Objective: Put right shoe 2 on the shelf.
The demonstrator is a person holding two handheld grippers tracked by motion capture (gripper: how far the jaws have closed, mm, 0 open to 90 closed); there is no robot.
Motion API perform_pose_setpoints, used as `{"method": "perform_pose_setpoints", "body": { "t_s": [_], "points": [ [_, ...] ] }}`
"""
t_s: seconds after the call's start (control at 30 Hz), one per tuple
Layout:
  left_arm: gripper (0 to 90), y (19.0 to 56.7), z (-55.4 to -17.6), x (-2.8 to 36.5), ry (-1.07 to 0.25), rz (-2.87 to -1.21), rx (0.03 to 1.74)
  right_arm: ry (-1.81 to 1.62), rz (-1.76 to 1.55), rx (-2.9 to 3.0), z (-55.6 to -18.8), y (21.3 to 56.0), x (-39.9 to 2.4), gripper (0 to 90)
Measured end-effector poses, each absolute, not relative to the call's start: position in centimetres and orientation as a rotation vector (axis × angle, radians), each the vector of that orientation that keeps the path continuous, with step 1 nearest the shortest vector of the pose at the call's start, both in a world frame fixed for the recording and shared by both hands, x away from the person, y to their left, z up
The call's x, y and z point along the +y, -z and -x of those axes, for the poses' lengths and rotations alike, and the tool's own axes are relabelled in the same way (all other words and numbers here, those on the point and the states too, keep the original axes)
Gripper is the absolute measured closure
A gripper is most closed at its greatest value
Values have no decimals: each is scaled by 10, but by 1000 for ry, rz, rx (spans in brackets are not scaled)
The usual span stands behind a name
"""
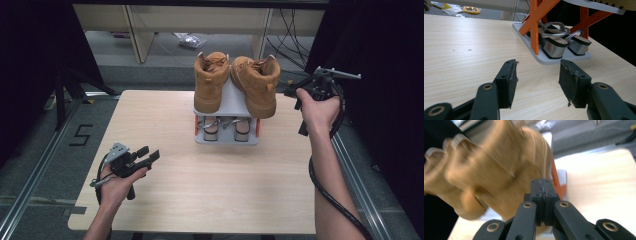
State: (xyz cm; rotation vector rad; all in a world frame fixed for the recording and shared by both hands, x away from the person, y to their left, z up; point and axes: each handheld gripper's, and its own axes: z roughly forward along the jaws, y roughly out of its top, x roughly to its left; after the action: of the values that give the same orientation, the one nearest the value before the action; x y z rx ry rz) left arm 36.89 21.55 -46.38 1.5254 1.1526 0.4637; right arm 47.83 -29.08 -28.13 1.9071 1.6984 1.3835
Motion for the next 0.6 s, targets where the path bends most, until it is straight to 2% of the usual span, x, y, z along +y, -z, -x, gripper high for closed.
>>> {"method": "perform_pose_setpoints", "body": {
  "t_s": [0.2, 0.33, 0.4, 0.6],
  "points": [
    [477, 464, -369, 215, -465, -1528, 1151, -1338, -1985, 1752, -470, 309, -288, 900],
    [477, 465, -369, 214, -464, -1533, 1153, -1323, -1918, 1820, -466, 323, -284, 900],
    [477, 465, -369, 214, -464, -1534, 1150, -1334, -1992, 1809, -464, 325, -278, 900],
    [477, 465, -369, 215, -464, -1530, 1154, -1293, -1892, 1835, -464, 327, -269, 900]
  ]
}}
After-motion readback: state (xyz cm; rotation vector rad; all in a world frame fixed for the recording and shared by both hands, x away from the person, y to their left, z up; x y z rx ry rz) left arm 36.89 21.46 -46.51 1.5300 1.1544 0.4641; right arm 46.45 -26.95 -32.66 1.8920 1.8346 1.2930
